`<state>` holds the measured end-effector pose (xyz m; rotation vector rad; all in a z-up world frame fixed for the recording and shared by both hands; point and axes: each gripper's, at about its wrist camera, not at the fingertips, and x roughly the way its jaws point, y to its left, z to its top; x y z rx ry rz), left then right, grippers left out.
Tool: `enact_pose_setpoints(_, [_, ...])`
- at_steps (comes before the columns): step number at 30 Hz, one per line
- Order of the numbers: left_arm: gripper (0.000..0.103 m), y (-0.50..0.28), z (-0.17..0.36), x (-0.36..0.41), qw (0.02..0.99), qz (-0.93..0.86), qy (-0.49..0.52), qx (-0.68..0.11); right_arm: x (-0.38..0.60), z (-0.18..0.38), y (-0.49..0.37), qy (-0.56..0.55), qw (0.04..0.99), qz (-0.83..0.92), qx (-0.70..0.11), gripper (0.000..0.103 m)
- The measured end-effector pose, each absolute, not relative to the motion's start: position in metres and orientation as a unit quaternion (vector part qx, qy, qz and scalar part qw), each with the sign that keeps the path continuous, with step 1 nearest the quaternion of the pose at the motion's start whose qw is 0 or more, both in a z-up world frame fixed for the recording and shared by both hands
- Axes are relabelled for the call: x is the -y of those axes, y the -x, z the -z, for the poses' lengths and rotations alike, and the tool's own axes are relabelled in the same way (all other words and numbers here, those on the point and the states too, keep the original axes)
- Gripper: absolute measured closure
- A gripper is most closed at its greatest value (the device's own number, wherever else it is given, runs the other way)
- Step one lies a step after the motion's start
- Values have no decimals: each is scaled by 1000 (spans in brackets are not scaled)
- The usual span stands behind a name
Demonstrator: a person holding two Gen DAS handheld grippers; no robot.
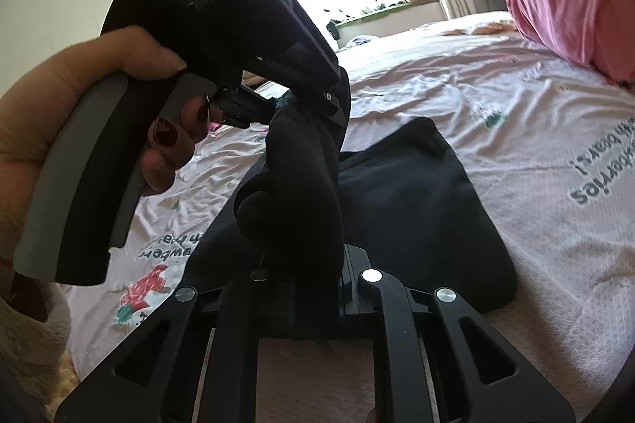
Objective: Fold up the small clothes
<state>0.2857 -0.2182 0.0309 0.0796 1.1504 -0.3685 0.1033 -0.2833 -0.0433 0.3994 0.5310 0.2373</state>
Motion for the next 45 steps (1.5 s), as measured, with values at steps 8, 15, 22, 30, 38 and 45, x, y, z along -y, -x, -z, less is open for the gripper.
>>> enact_pose_setpoints(8, [90,-294,-13,239,808,165,-46,-563,298,50,-99,-235,928,-105,-271,91])
enact_pose_setpoints(15, [88,-295,-4,260,803,163,-56,-571,307,58,-87,-262,919,-96,-278,91])
enact_pose_setpoints(22, [75,-293,4,272,797,191,-36,-572,312,68,-72,-295,907,-88,-289,91])
enact_pose_setpoints(30, [63,-284,-14,256,804,232,-4,-547,325,76,-65,-335,889,-90,-299,84])
enact_pose_setpoints(38, [60,-266,-41,208,851,198,-47,-484,327,69,-62,-326,885,-89,-321,74])
enact_pose_setpoints(45, [60,-261,-12,179,854,166,-87,-485,353,22,-71,-299,897,-81,-315,56])
